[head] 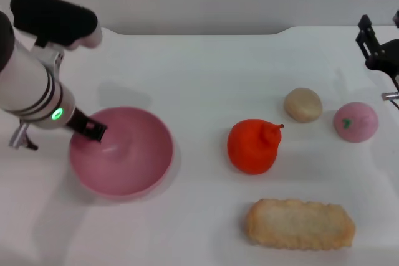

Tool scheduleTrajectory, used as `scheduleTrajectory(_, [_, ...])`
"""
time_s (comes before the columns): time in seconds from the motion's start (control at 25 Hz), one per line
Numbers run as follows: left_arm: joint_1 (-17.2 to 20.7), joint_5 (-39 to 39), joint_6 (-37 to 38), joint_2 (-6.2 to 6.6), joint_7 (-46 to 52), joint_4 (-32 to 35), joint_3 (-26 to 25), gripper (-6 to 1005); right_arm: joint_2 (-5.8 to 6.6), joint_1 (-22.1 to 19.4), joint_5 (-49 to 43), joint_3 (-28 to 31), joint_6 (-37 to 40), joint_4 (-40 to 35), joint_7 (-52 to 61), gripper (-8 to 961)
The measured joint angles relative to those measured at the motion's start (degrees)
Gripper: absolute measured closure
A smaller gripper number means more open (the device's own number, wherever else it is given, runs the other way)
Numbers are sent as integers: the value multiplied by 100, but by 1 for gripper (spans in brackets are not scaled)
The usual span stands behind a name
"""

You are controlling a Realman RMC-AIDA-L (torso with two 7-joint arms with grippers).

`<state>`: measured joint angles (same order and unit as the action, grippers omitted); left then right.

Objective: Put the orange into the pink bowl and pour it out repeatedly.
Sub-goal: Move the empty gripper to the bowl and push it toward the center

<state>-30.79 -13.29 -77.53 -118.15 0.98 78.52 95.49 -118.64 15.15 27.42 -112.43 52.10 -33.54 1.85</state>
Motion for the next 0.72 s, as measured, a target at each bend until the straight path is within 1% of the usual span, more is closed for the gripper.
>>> scheduleTrajectory(0.12, [8,-5,158,11,-20,272,-109,835,6,-53,-133,22,-566,-364,4,374])
scheduleTrajectory(0.2, [6,0,248,16,-49,404,-159,843,13,-152,-335,93,-1063,-758,46,375])
scheduleTrajectory(0.32, [-67,40,371,20,-127,529,-187,854,40,-332,-466,188,-1967,-1546,58,376])
scheduleTrajectory(0.4, [-153,72,454,25,-191,547,-222,887,59,-459,-626,287,-2641,-2130,49,376])
scheduleTrajectory(0.44, [-209,87,517,26,-230,510,-249,903,47,-575,-868,442,-3196,-2585,43,377])
scheduleTrajectory(0.48, [-235,90,548,27,-250,487,-262,919,27,-621,-990,511,-3429,-2781,41,377])
scheduleTrajectory(0.52, [-235,90,548,27,-250,487,-262,936,27,-621,-990,511,-3429,-2781,41,377])
scheduleTrajectory(0.56, [-251,90,567,27,-265,471,-270,952,12,-665,-1088,566,-3623,-2942,40,378])
scheduleTrajectory(0.72, [-267,112,638,29,-312,528,-332,953,-3,-728,-1164,598,-4111,-3350,42,379])
